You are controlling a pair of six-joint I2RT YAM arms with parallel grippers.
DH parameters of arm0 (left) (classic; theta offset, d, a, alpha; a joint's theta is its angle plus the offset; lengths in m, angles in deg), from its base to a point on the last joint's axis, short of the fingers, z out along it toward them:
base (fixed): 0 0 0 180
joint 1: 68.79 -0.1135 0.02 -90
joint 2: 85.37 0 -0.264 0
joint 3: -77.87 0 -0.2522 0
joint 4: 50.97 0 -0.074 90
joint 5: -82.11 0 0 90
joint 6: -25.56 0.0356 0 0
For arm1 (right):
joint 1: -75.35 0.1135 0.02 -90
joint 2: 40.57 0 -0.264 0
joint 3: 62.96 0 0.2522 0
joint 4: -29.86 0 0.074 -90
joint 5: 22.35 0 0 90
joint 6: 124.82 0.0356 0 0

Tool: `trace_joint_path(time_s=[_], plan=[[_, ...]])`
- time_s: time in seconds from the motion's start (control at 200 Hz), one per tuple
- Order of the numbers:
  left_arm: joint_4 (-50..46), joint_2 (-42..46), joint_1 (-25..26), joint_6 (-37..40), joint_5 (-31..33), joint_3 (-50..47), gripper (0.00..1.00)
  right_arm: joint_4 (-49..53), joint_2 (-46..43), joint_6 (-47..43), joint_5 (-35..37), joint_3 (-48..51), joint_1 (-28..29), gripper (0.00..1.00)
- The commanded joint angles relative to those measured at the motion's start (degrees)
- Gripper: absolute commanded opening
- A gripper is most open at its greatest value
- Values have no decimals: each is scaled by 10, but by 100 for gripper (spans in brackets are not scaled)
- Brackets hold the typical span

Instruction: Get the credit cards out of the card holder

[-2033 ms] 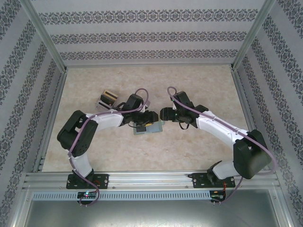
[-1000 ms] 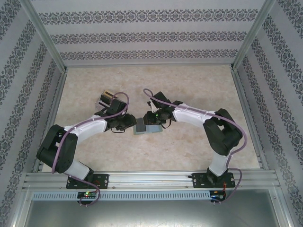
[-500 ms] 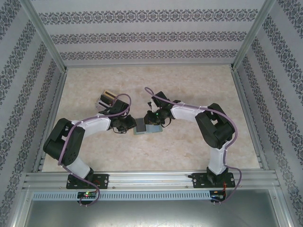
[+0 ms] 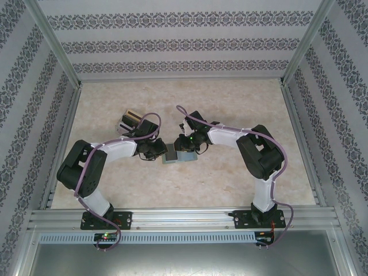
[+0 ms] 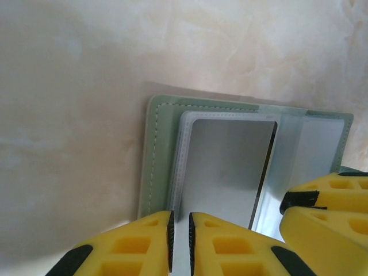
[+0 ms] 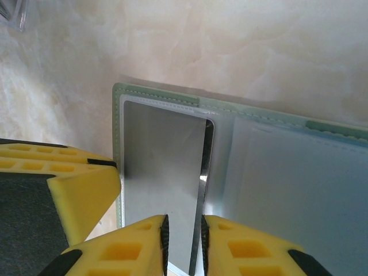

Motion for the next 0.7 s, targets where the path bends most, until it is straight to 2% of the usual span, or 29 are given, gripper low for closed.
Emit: trace_joint_path(time_s=[0.0,0.694], plan=[[12,-10,-4,-11,-11,13,19,-2,9,-3,-4,3,-3,26],[28,-24,-4,-1,-46,19,15,3,27,-5,1,2,-4,30]])
